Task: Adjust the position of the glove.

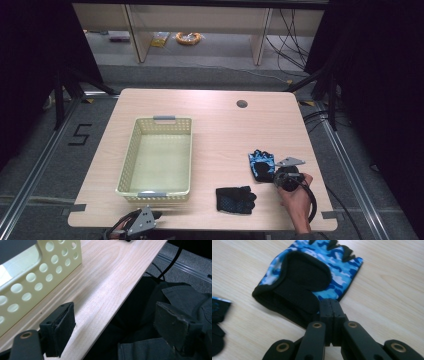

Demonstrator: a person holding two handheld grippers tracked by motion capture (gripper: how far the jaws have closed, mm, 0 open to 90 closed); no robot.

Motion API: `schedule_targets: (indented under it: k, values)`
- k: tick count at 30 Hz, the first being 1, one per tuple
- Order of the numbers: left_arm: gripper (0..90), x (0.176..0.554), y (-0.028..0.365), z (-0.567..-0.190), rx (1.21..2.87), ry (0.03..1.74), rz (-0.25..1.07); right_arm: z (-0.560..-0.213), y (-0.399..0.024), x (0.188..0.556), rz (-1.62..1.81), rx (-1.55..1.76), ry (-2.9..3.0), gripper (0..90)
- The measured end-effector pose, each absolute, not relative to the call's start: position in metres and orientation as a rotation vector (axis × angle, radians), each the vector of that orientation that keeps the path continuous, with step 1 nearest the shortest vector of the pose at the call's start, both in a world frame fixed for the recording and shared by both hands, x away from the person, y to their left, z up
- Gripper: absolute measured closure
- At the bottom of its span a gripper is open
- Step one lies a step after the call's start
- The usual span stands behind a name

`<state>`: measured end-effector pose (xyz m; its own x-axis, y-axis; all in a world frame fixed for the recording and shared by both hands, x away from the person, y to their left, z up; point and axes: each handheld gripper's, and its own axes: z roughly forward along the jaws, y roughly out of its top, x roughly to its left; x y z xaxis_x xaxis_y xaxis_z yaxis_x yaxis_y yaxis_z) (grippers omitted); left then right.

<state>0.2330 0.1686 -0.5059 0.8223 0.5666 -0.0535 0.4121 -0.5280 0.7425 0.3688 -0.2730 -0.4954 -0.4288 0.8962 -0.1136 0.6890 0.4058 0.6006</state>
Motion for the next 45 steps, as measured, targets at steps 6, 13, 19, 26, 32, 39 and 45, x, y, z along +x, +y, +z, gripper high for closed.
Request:
schedule_targets:
  k: [6, 13, 19, 26, 32, 39, 45]
  values:
    - [16.9, 0.233, 0.169, -0.506, 2.204, 0.713, 0.249, -0.497, -0.244, 0.367, 0.701, 1.252, 2.311, 90.0]
    - [16.9, 0.233, 0.169, -0.506, 2.206, 0.711, 0.247, -0.498, -0.216, 0.381, 0.703, 1.179, 2.354, 90.0]
    - [16.9, 0.233, 0.169, -0.506, 2.202, 0.716, 0.247, -0.498, -0.198, 0.398, 0.738, 1.166, 2.355, 90.0]
    - [16.9, 0.233, 0.169, -0.506, 2.206, 0.710, 0.243, -0.500, -0.186, 0.414, 0.796, 1.179, 2.365, 90.0]
    - [16.9, 0.232, 0.169, -0.506, 2.194, 0.715, 0.239, -0.500, -0.180, 0.424, 0.850, 1.178, 2.372, 90.0]
    - [16.8, 0.232, 0.169, -0.506, 2.190, 0.714, 0.235, -0.476, -0.197, 0.418, 0.864, 1.099, 2.400, 76.6]
    - [16.8, 0.232, 0.169, -0.505, 2.192, 0.711, 0.239, -0.483, -0.212, 0.418, 0.798, 1.035, 2.456, 65.3]
